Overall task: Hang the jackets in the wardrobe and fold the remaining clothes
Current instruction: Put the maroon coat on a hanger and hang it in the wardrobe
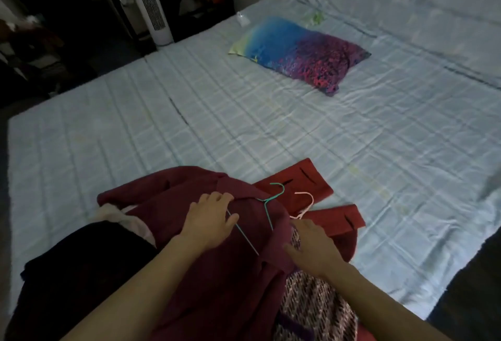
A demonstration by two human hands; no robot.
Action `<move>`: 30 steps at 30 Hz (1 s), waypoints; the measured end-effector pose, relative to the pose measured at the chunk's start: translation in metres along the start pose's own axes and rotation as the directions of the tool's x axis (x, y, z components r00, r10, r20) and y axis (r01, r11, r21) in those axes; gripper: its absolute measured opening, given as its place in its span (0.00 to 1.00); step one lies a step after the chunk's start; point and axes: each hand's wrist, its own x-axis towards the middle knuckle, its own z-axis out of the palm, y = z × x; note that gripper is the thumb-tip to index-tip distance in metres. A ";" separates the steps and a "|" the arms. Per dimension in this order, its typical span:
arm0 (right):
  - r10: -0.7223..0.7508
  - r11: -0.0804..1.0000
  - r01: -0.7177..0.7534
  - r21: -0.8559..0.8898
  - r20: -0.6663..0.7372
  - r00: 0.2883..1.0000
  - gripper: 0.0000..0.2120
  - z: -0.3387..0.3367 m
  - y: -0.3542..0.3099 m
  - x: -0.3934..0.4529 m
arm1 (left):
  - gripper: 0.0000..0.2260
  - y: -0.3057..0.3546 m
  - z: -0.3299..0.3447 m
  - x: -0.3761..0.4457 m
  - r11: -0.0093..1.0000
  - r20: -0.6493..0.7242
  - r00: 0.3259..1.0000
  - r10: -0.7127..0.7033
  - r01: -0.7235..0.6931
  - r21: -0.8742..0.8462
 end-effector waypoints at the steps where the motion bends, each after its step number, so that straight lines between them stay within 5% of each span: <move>1: 0.023 1.000 -0.023 0.007 0.003 1.000 0.32 0.005 0.002 0.013 | 0.22 -0.003 0.004 0.017 1.000 0.014 1.000 0.019 -0.019 0.012; 13: 0.196 0.979 -0.202 0.025 0.155 0.968 0.25 0.088 0.019 0.117 | 0.19 -0.045 0.089 0.161 0.987 0.156 0.975 0.157 -0.161 0.011; 20: 0.291 0.941 -0.308 0.141 0.125 0.948 0.30 0.119 0.017 0.131 | 0.29 -0.059 0.142 0.216 0.948 0.218 0.927 0.305 -0.318 0.027; 30: 0.295 0.926 -0.301 0.228 0.062 0.953 0.24 0.133 0.018 0.141 | 0.21 -0.059 0.173 0.229 0.901 0.178 0.919 0.351 -0.383 0.202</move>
